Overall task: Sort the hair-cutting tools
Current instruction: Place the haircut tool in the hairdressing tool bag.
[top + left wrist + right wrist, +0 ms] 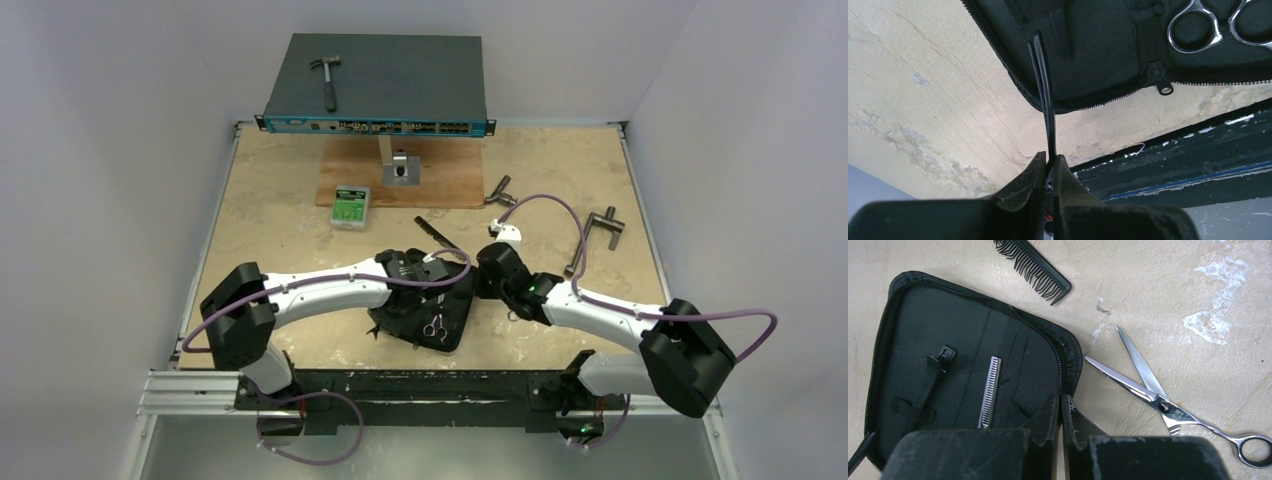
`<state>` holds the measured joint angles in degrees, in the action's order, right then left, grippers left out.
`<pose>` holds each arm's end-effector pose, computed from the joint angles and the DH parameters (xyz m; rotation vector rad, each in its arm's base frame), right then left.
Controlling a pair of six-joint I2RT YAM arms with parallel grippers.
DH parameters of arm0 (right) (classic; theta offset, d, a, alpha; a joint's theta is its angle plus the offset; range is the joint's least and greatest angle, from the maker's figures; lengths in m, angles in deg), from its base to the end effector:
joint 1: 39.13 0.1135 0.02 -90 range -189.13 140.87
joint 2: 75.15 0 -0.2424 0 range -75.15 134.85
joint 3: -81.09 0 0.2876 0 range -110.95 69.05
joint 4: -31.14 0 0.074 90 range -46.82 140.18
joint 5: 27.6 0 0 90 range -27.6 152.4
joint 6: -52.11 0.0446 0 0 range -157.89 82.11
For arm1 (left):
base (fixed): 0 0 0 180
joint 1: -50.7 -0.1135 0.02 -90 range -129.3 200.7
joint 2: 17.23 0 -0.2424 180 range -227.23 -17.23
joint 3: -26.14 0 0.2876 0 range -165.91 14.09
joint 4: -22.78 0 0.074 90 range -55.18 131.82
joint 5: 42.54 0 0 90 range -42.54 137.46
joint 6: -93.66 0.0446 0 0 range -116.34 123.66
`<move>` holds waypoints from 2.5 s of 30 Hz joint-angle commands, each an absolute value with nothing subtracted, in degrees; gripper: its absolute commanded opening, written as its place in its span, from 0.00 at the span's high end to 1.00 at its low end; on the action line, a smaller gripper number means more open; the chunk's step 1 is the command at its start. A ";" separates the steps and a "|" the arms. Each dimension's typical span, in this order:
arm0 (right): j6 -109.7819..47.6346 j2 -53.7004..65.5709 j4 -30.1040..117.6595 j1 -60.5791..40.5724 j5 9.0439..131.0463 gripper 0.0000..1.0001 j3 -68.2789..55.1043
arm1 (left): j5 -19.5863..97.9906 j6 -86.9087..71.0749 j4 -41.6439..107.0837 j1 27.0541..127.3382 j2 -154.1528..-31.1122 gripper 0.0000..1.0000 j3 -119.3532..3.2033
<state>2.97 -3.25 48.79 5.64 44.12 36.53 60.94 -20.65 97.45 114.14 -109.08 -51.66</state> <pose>0.2104 0.1890 0.1296 0.0758 2.3364 0.3815 0.1477 -0.2721 0.1686 0.9855 2.7846 0.2288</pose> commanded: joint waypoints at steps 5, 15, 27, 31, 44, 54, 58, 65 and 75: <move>1.44 -5.36 47.73 5.58 44.69 1.00 36.44 | 62.49 -19.69 98.16 114.25 -112.20 1.00 -53.39; 1.37 -5.75 47.82 5.52 44.92 1.00 36.76 | 62.13 -20.91 96.61 114.08 -114.36 1.00 -51.93; 1.29 -6.20 47.41 5.59 45.34 1.00 37.22 | 61.15 -22.95 96.49 113.80 -113.41 1.00 -50.45; 1.31 -6.05 47.27 5.53 45.75 1.00 37.14 | 60.65 -22.93 96.04 113.54 -114.65 1.00 -50.66; 1.09 -6.92 47.07 5.55 46.30 1.00 38.15 | 59.09 -23.40 92.24 111.24 -116.23 1.00 -50.19; 0.73 -6.95 47.10 5.60 46.33 1.00 38.32 | 57.92 -22.91 89.89 110.08 -117.38 1.00 -52.32; 0.11 -5.85 46.67 5.58 46.12 1.00 38.65 | 56.66 -22.45 88.46 109.45 -117.86 1.00 -52.53; -0.63 -4.39 46.68 5.60 46.11 1.00 38.26 | 53.90 -22.09 85.31 107.52 -117.31 1.00 -51.45; -0.98 -3.71 47.97 5.54 46.34 1.00 37.61 | 50.87 -20.76 82.26 104.25 -116.81 1.00 -51.04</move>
